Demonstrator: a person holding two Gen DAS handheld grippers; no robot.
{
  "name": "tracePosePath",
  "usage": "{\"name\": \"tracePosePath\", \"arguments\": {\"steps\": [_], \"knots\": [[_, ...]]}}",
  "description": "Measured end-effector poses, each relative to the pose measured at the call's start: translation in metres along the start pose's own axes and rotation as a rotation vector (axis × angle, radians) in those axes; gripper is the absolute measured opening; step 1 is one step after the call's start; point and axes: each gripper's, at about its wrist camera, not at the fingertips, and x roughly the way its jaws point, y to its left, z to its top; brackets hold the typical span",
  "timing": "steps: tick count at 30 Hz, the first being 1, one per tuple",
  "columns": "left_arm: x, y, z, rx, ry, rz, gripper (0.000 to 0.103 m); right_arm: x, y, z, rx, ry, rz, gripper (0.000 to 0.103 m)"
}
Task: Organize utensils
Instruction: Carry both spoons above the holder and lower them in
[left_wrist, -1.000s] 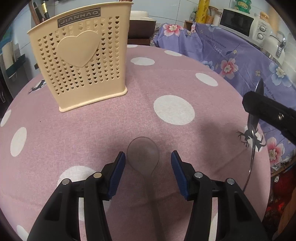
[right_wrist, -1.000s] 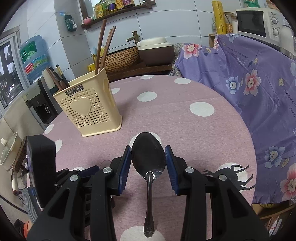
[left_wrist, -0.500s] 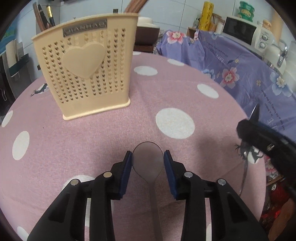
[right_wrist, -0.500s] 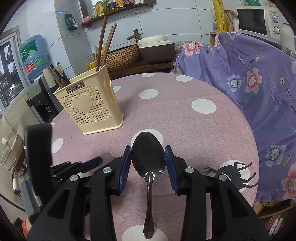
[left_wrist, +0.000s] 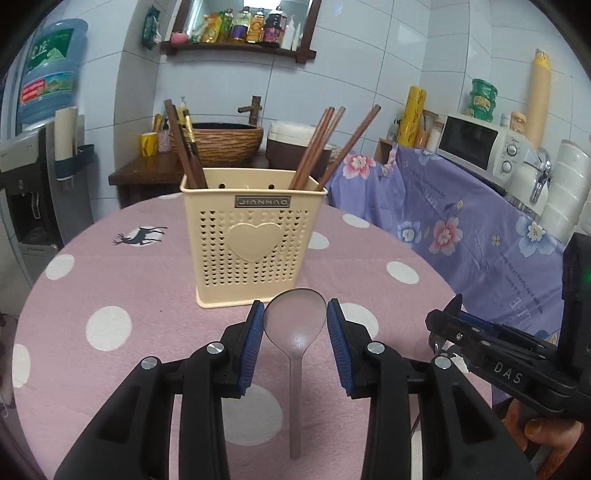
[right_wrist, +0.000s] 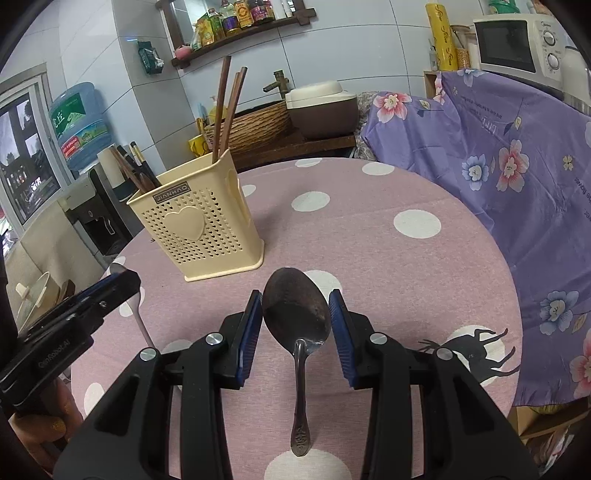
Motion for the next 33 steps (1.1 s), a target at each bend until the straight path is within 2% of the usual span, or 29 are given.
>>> {"name": "tracePosePath", "arguments": {"steps": [10,17,22,28,31,33], "knots": [[-0.006,0.011,-0.001,-0.027,-0.04,-0.009,0.035,-0.004,0.007,0.001,-0.026,-0.027,0.033,0.037],[-0.017,0.024,0.019,-0.055,-0.08,-0.039,0.035,-0.007,0.034,0.02,-0.084,-0.064,0.122,0.037],[-0.041,0.031,0.073,-0.039,-0.188,-0.052,0.035,-0.017,0.069,0.066,-0.155,-0.176,0.17,0.037],[-0.045,0.047,0.156,-0.073,-0.329,-0.016,0.035,-0.018,0.112,0.151,-0.18,-0.352,0.185,0.037],[-0.035,0.056,0.178,-0.09,-0.41,0.037,0.035,-0.006,0.129,0.176,-0.198,-0.431,0.16,0.037],[-0.022,0.059,0.181,-0.084,-0.415,0.058,0.035,0.01,0.137,0.18,-0.223,-0.442,0.13,0.037]]}}
